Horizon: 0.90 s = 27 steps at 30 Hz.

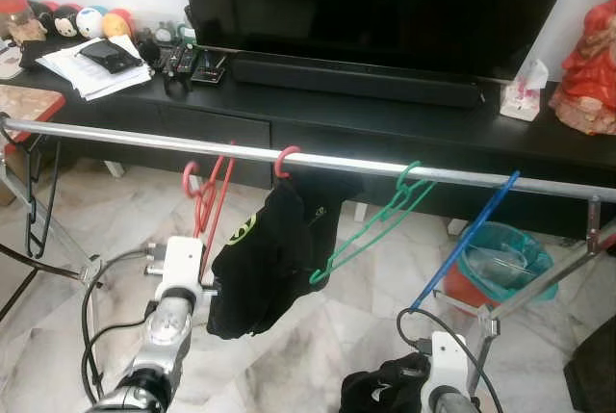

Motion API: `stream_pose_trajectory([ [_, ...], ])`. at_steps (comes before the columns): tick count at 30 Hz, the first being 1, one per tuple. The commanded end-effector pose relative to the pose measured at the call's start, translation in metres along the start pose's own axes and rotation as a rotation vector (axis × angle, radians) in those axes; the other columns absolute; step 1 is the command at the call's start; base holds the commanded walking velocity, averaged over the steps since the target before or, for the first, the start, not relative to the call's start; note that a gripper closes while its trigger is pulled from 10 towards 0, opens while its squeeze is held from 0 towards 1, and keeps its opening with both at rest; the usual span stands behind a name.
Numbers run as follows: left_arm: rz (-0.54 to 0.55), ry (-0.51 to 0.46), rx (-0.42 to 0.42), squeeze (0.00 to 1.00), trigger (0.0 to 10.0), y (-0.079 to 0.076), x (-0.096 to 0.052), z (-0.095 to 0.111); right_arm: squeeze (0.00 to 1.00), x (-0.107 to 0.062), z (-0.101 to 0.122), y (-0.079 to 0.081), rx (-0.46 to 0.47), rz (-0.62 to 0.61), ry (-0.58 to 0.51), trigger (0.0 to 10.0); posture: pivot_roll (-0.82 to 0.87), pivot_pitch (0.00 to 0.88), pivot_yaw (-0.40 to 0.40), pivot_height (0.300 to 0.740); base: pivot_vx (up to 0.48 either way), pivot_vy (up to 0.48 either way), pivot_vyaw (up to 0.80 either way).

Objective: Hang hanger

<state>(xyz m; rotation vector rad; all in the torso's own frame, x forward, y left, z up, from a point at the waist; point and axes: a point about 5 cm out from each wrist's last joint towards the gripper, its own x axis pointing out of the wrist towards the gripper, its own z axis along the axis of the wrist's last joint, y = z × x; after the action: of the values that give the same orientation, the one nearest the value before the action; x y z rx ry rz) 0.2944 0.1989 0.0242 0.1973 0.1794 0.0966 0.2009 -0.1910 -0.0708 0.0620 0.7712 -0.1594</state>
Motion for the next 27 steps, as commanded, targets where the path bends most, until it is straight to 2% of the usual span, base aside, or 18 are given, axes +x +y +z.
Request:
stream_pose_trajectory([
  [1, 0.025, -0.015, -0.023, 0.00, 10.0, 0.000, -0.003, -0.001, 0.00, 0.002, 0.010, -0.007, 0.014, -0.021, -0.039, 10.0, 0.05, 0.039, -0.036, 0.736, 0.000, 0.000, 0.00],
  [6, 0.026, -0.001, -0.039, 0.00, 10.0, -0.003, -0.012, -0.010, 0.00, 0.005, 0.026, -0.012, 0.038, -0.044, -0.091, 10.0, 0.05, 0.038, -0.034, 0.736, 0.000, 0.000, 0.00],
  [23, 0.012, 0.005, -0.047, 0.00, 10.0, -0.007, -0.016, -0.010, 0.00, 0.009, 0.063, -0.005, 0.060, -0.035, -0.266, 10.0, 0.05, 0.016, -0.025, 0.736, 0.000, 0.000, 0.00],
  [27, 0.007, 0.008, -0.048, 0.00, 10.0, -0.009, -0.017, -0.011, 0.00, 0.008, 0.066, -0.003, 0.049, -0.023, -0.289, 10.0, 0.05, 0.008, -0.026, 0.736, 0.000, 0.000, 0.00],
])
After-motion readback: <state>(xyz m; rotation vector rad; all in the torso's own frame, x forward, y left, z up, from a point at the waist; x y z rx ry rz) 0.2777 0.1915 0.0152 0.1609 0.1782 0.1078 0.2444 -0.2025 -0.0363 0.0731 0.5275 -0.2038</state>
